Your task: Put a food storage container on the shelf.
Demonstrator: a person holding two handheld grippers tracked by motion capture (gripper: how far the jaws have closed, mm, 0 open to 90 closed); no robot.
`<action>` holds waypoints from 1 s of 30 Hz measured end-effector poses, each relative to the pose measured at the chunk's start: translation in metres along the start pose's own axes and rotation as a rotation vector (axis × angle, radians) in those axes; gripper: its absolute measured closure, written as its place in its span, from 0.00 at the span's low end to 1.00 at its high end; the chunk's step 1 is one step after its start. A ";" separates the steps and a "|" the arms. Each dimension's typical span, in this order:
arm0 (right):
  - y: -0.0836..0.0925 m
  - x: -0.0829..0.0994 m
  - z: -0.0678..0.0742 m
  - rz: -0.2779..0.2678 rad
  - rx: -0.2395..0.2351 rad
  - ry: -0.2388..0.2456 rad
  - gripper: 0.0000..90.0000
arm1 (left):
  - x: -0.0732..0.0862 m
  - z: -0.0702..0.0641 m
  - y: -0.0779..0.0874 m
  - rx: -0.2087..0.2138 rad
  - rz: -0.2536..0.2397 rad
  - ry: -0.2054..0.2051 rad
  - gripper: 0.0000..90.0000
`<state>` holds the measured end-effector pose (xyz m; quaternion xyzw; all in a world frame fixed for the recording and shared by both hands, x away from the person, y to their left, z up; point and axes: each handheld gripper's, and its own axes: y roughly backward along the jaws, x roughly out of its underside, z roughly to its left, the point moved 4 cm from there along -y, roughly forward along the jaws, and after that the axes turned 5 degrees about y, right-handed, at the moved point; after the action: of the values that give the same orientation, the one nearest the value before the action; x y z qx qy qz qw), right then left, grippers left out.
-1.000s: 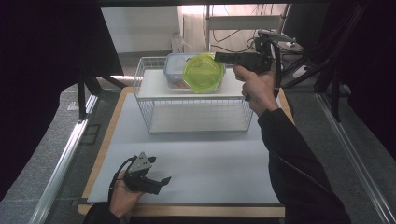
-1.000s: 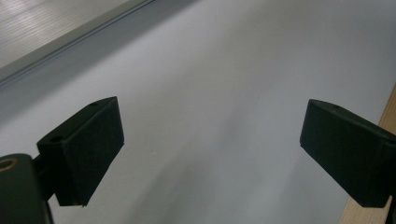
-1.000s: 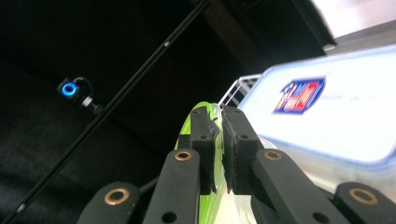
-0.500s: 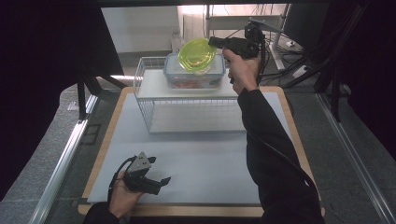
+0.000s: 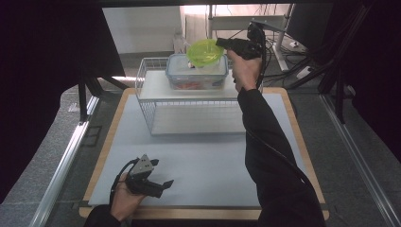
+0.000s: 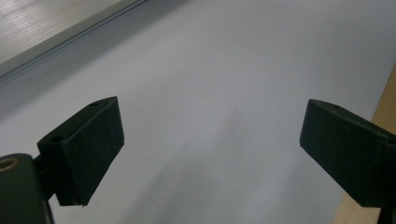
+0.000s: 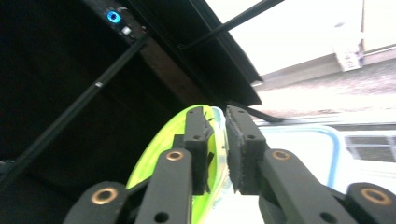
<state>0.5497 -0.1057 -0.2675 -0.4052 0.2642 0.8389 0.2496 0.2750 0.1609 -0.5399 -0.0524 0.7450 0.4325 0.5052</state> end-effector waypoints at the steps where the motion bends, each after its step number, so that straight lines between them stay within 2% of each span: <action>1: 0.000 0.000 0.000 0.006 0.006 0.010 0.84 | 0.000 0.000 0.000 0.000 0.001 0.000 0.07; 6: 0.002 -0.001 -0.002 0.039 0.008 0.051 0.69 | 0.000 0.000 0.000 -0.001 0.003 -0.003 0.07; 8: 0.007 -0.003 -0.002 0.042 0.013 0.085 0.65 | 0.000 0.000 0.000 -0.001 0.003 -0.002 0.07; 11: 0.017 -0.006 -0.003 0.040 0.035 0.142 0.62 | 0.000 -0.001 -0.001 -0.001 0.006 -0.003 0.07; 13: 0.021 -0.006 -0.004 0.058 0.049 0.168 0.61 | 0.000 -0.001 -0.001 -0.003 0.007 -0.005 0.07; 15: 0.027 -0.006 -0.006 0.049 0.060 0.189 0.61 | 0.000 -0.001 0.000 -0.004 0.008 -0.007 0.07; 17: 0.034 -0.005 -0.008 0.042 0.071 0.198 0.67 | 0.000 -0.001 -0.001 -0.005 0.008 -0.006 0.07; 20: 0.046 0.003 -0.011 0.038 0.083 0.209 0.84 | 0.000 -0.001 -0.001 -0.005 0.009 -0.005 0.07; 22: 0.051 0.013 -0.011 0.046 0.080 0.231 0.94 | 0.000 -0.001 -0.001 -0.004 0.006 -0.001 0.07; 23: 0.052 0.019 -0.010 0.059 0.082 0.258 0.98 | 0.000 -0.001 -0.001 -0.004 0.009 -0.002 0.07; 26: 0.048 0.035 -0.006 0.129 0.106 0.349 1.00 | 0.001 -0.001 -0.002 -0.004 0.014 -0.008 0.07; 28: 0.042 0.042 -0.002 0.147 0.118 0.394 1.00 | 0.001 -0.001 -0.002 -0.005 0.014 -0.010 0.07; 30: 0.036 0.045 0.001 0.158 0.121 0.419 1.00 | 0.001 -0.001 -0.001 -0.006 0.014 -0.012 0.07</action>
<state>0.5016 -0.1219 -0.2947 -0.5331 0.3908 0.7360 0.1465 0.2747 0.1595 -0.5411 -0.0459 0.7408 0.4387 0.5065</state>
